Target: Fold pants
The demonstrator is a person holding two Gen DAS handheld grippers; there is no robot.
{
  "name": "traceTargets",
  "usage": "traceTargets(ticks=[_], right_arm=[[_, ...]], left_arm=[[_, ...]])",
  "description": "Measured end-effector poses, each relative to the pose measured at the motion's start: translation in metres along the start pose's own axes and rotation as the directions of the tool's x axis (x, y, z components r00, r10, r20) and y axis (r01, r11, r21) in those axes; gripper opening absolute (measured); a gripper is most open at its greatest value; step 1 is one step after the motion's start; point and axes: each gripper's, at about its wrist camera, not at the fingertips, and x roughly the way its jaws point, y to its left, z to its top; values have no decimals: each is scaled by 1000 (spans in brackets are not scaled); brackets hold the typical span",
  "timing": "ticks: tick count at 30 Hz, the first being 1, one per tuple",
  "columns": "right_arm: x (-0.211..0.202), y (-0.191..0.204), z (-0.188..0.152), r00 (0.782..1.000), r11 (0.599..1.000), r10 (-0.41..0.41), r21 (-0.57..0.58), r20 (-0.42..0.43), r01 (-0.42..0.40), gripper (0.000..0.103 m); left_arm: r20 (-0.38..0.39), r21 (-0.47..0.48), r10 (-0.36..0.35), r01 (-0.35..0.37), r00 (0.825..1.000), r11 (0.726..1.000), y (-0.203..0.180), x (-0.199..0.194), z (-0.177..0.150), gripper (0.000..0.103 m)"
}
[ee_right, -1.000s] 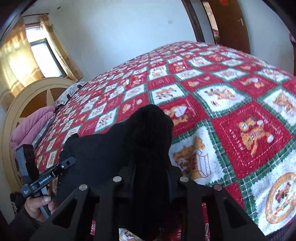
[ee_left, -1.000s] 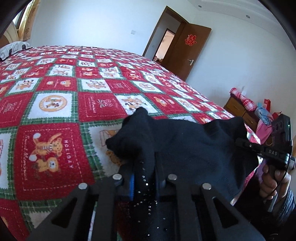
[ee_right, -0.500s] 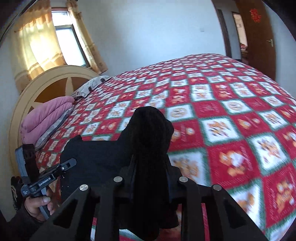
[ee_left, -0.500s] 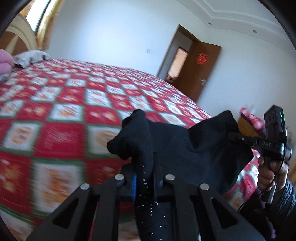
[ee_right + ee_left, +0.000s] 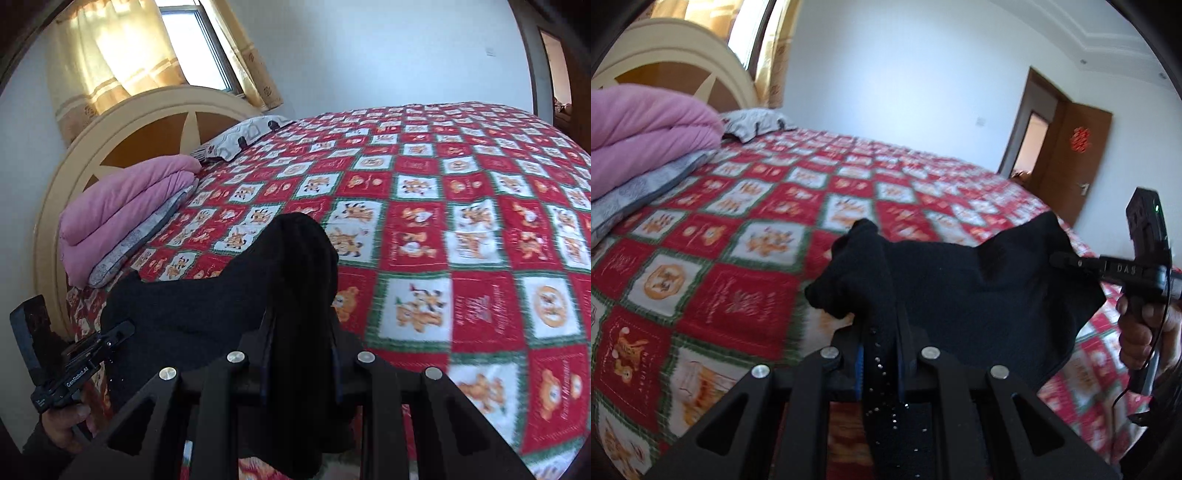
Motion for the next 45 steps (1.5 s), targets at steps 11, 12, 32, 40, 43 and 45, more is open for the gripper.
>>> traceTargets(ticks=[11, 12, 32, 40, 43, 45], right_arm=[[60, -45, -9, 994, 988, -28, 148, -108, 44, 39], [62, -49, -10, 994, 985, -20, 165, -112, 39, 40], [16, -85, -14, 983, 938, -172, 295, -64, 183, 55], [-35, -76, -41, 980, 929, -199, 314, -29, 198, 55], [-60, -57, -56, 981, 942, -194, 280, 5, 185, 55], [-75, -46, -67, 980, 947, -195, 266, 26, 181, 55]], left_arm=[[-37, -42, 95, -97, 995, 994, 21, 18, -17, 73], [-40, -48, 97, -99, 994, 994, 23, 18, -17, 76], [-49, -37, 242, -244, 969, 969, 33, -14, -32, 101], [8, -116, 240, -237, 971, 964, 25, -54, -40, 101], [38, -115, 229, -223, 973, 968, 14, -71, -41, 101], [58, -116, 216, -208, 975, 971, 7, -82, -42, 101]])
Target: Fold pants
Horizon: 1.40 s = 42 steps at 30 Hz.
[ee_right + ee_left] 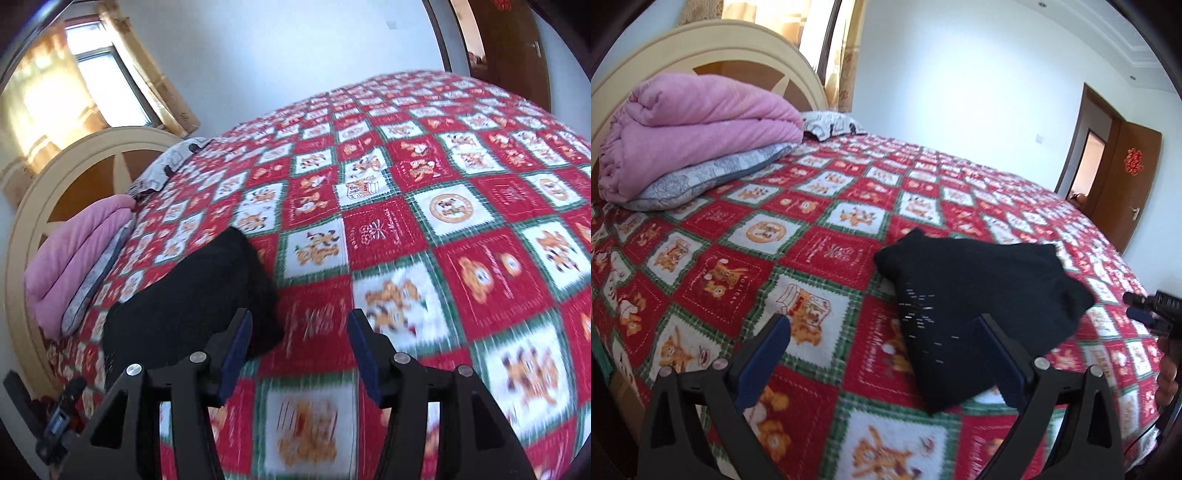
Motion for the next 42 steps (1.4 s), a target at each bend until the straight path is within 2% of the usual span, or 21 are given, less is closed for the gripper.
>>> traceTargets(ticks=[6, 17, 25, 30, 42], right_arm=[[-52, 16, -35, 998, 998, 1, -71, 58, 3, 58], [-112, 45, -84, 993, 971, 19, -238, 119, 9, 60], [-135, 50, -81, 986, 967, 38, -257, 162, 5, 63], [-140, 52, -81, 984, 961, 28, -277, 175, 22, 64], [-150, 55, -80, 979, 954, 35, -297, 198, 26, 64]], left_arm=[[54, 24, -47, 46, 997, 999, -15, -36, 0, 101], [113, 85, -115, 106, 987, 991, -44, -73, -3, 103], [125, 116, -117, 102, 985, 988, -54, -86, -5, 103], [146, 124, -122, 104, 982, 987, -58, -90, -7, 103], [139, 144, -125, 105, 982, 984, -67, -89, -12, 103]])
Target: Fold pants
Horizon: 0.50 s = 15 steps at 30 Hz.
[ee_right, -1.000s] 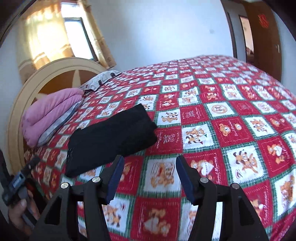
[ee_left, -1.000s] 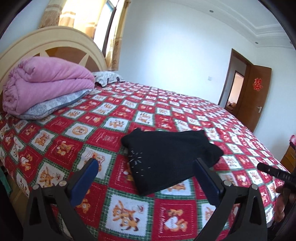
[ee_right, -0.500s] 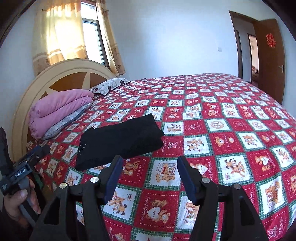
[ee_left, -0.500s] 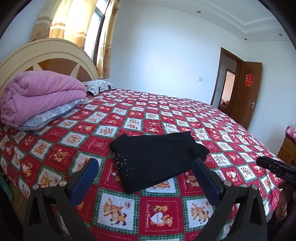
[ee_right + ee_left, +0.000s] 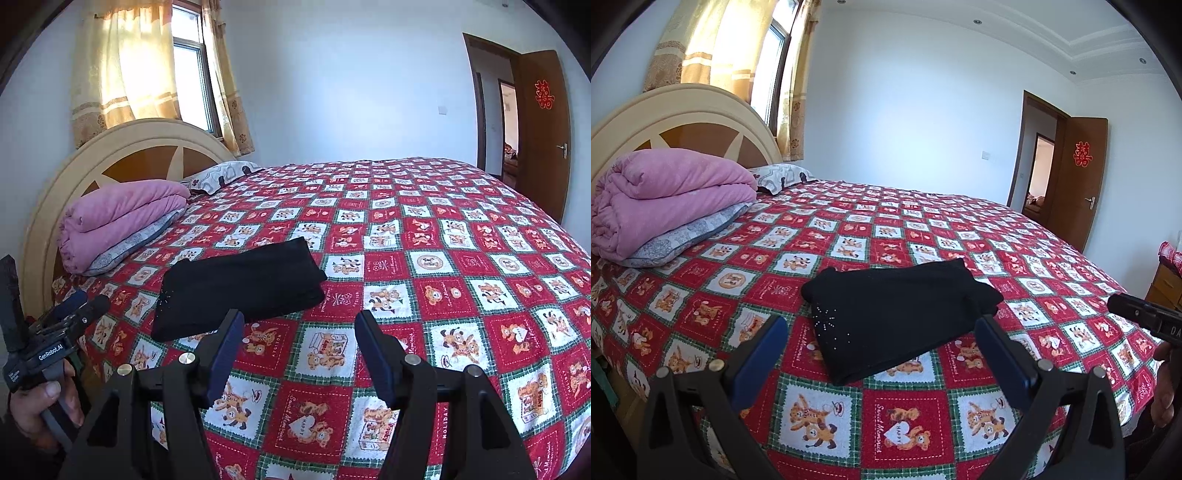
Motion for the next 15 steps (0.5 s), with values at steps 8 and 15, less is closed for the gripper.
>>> traceTargets(ticks=[8, 15], right_arm=[[-9, 7, 3, 999, 999, -17, -33, 33, 18, 64], [-24, 20, 5, 995, 995, -28, -93, 93, 36, 65]], left_arm=[[14, 16, 30, -30, 999, 999, -2, -5, 6, 103], [67, -1, 64, -64, 996, 998, 0, -16, 16, 103]])
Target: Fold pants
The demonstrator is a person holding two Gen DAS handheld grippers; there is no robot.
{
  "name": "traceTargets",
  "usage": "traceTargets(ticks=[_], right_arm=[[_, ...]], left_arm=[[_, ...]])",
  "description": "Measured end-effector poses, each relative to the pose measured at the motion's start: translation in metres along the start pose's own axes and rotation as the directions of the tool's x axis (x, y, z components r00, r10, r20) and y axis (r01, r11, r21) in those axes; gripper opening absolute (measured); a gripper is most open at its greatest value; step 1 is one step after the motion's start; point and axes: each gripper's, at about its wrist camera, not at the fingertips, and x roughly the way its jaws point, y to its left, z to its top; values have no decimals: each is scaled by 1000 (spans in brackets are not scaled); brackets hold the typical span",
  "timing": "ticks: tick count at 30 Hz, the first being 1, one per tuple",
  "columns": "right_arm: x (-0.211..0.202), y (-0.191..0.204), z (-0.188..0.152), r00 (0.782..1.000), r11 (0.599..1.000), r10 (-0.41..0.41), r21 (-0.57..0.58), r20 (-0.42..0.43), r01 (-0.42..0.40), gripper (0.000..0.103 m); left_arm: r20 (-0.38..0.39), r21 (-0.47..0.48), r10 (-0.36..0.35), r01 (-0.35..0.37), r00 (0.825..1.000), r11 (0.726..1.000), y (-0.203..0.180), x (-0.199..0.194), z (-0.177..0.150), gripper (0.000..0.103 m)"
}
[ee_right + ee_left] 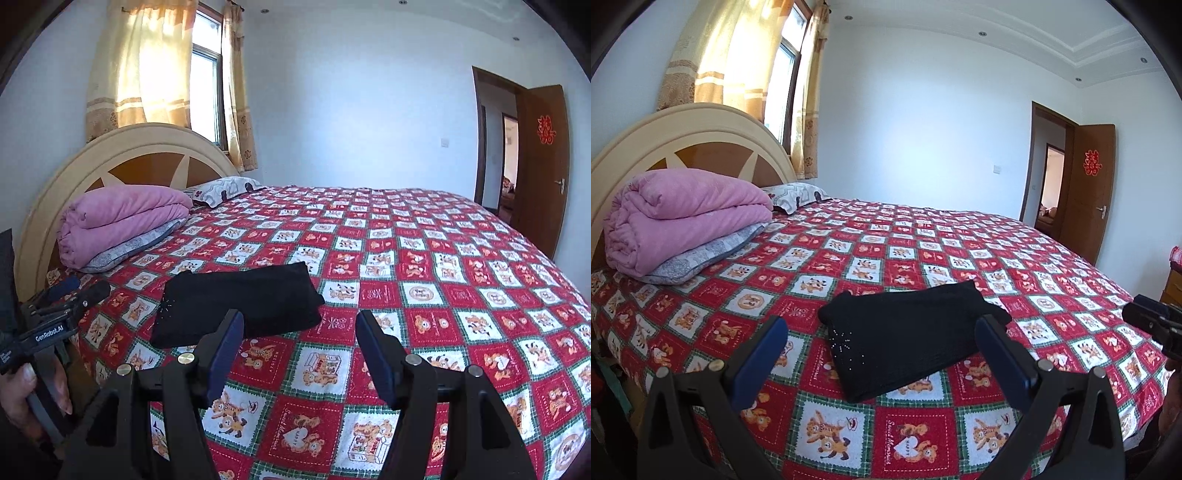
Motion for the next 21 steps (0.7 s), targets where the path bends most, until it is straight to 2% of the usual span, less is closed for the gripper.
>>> traceTargets(ticks=[9, 21], right_arm=[[2, 2, -2, 1000, 1000, -6, -9, -2, 6, 65], [5, 2, -5, 1000, 1000, -4, -5, -14, 4, 65]], left_arm=[[-19, -15, 44, -44, 999, 999, 5, 5, -1, 103], [-14, 27, 9, -9, 1000, 1000, -1, 5, -7, 103]])
